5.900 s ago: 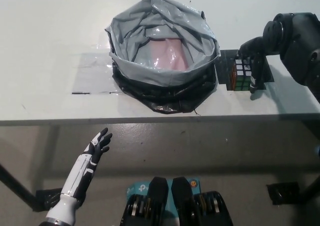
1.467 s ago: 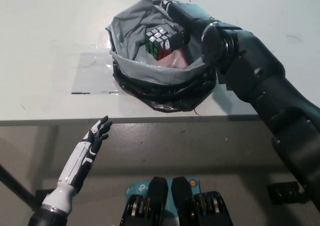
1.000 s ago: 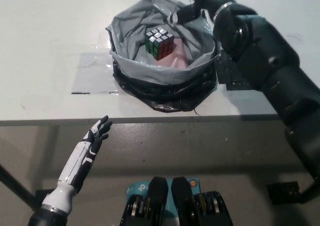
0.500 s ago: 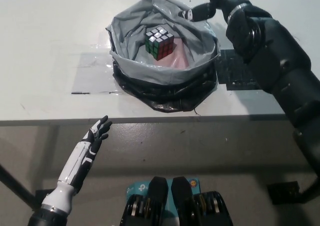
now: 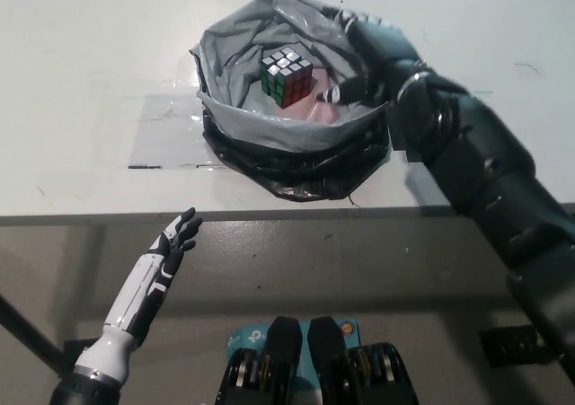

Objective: Use the right hand to pick up a rubix's cube and place it into a plastic bag and lift the bag

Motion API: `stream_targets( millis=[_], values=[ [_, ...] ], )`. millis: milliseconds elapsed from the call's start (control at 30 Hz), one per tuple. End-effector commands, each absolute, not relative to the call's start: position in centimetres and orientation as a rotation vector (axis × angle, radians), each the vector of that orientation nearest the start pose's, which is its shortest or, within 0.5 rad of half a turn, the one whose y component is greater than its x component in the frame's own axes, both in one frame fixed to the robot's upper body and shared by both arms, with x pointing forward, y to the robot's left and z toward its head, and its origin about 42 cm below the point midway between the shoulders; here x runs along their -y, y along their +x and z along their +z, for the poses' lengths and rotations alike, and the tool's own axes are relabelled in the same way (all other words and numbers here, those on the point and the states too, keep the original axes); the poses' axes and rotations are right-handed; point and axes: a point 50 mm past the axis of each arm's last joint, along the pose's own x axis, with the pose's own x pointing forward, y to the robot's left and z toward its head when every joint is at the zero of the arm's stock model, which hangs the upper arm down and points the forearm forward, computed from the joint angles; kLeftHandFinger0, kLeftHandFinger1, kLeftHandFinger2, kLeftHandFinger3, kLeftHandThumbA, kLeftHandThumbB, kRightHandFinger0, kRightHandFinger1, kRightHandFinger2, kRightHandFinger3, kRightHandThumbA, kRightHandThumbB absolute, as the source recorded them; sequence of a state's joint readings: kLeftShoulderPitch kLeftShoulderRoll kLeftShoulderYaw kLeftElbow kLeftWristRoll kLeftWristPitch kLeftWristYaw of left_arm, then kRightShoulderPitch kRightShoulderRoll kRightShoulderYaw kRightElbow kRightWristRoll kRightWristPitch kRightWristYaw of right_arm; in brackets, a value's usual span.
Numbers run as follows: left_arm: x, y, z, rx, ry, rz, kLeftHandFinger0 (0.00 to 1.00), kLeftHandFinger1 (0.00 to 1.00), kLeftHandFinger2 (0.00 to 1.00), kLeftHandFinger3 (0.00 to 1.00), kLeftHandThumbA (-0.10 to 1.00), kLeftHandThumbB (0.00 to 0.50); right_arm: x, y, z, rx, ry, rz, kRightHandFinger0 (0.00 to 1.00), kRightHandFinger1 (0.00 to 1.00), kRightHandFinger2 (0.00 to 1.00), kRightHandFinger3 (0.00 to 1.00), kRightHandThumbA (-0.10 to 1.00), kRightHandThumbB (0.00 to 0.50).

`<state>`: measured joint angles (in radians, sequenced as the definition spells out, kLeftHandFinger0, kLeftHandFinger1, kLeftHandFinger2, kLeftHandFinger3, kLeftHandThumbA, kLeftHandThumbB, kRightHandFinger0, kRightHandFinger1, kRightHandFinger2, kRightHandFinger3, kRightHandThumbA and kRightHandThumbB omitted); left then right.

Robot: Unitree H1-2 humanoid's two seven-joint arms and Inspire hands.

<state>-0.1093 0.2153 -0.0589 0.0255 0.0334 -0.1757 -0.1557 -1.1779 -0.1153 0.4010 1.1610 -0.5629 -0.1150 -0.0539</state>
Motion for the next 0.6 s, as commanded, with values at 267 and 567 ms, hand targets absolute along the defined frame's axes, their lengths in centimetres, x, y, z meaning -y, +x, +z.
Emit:
stream_targets(
  millis=[267, 567],
  values=[
    [-25.1, 32.2, 15.0, 0.295, 0.278, -0.266, 1.00, 1.00, 1.00, 1.00, 1.00, 0.191, 12.4, 58.1, 29.9, 0.176, -1.328, 0.143, 1.00, 1.00, 1.00, 1.00, 0.90, 0.500],
    [-25.1, 32.2, 15.0, 0.293, 0.285, -0.266, 1.00, 1.00, 1.00, 1.00, 1.00, 0.189, 13.1, 58.8, 33.0, 0.253, -1.358, 0.025, 1.00, 1.00, 1.00, 1.00, 0.85, 0.497]
  ],
)
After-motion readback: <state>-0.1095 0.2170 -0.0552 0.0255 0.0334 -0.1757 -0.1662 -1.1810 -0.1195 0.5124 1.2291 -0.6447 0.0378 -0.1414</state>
